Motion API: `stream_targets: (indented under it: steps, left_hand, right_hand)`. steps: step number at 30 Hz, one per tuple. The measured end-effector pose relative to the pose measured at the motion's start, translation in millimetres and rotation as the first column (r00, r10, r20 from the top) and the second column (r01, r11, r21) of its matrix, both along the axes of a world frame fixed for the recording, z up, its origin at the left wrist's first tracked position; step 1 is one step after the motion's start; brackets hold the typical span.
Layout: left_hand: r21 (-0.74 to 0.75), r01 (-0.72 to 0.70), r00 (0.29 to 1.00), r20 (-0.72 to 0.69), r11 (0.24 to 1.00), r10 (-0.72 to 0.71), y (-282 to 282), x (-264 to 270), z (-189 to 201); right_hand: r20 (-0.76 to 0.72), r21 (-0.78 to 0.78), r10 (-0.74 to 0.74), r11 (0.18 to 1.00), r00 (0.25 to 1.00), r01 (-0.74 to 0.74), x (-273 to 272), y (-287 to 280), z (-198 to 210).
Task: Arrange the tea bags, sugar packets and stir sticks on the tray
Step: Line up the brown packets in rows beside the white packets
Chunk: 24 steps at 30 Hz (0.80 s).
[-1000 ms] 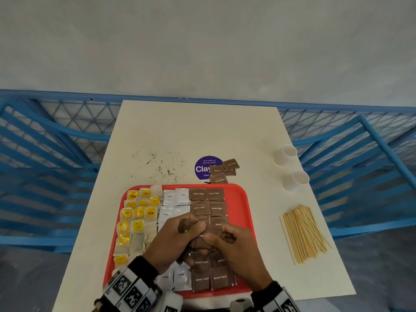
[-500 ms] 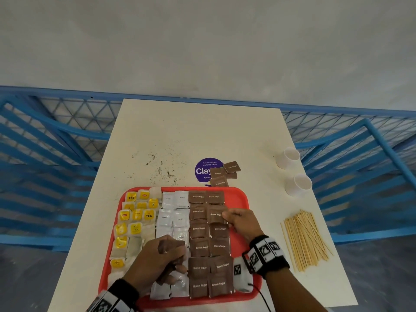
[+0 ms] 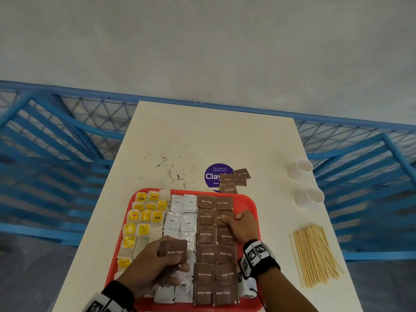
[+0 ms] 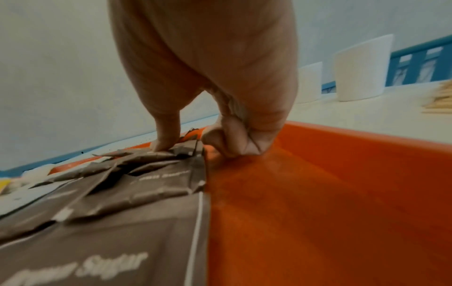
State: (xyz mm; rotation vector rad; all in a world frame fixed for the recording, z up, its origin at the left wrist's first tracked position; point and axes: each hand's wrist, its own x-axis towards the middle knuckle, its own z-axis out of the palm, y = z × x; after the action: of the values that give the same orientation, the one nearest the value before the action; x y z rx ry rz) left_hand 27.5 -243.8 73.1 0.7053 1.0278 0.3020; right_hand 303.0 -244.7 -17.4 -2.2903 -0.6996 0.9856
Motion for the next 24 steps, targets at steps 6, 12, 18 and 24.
stream_targets:
  steps: [6,12,18,24]
  left_hand:
    - [0.013,0.06,0.983,0.172,0.998,-0.061,4.7,4.6,9.8]
    - [0.216,0.201,0.973,0.065,0.955,-0.22,-3.7,26.5,24.4]
    - [0.353,0.365,0.93,-0.097,0.862,-0.354,-3.7,24.1,33.4]
    - [0.451,0.427,0.904,-0.179,0.784,-0.389,3.5,26.2,41.5]
  right_hand:
    - [0.044,0.145,0.058,0.987,0.997,-0.064,-8.9,-14.6,57.9]
    - [-0.199,0.327,0.509,0.84,0.838,-0.432,-62.8,-58.5,119.1]
    - [-0.191,0.393,0.356,0.882,0.915,-0.261,-52.1,-74.0,123.2]
    - [-0.258,0.439,0.286,0.886,0.923,-0.152,-47.7,-82.7,131.1]
